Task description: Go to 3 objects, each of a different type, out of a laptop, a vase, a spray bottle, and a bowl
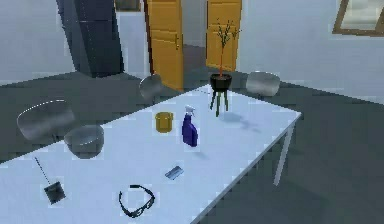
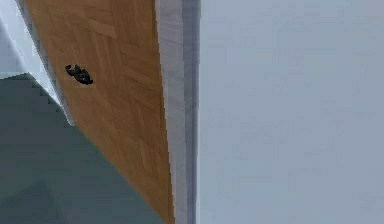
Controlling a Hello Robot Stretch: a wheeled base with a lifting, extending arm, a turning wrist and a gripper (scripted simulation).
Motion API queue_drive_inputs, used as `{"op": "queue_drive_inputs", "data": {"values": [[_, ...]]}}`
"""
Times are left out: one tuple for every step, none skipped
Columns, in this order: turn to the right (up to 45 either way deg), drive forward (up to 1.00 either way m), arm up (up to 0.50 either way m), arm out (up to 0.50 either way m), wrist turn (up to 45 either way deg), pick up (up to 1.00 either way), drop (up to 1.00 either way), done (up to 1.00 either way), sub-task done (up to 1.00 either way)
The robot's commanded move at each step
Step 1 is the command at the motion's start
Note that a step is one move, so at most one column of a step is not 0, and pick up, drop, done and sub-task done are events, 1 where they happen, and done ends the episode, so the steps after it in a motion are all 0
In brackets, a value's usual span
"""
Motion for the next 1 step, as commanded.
{"op": "queue_drive_inputs", "data": {"values": [[0.0,0.00,0.00,0.00,0.0,0.00,0.00,0.00,1.00]]}}
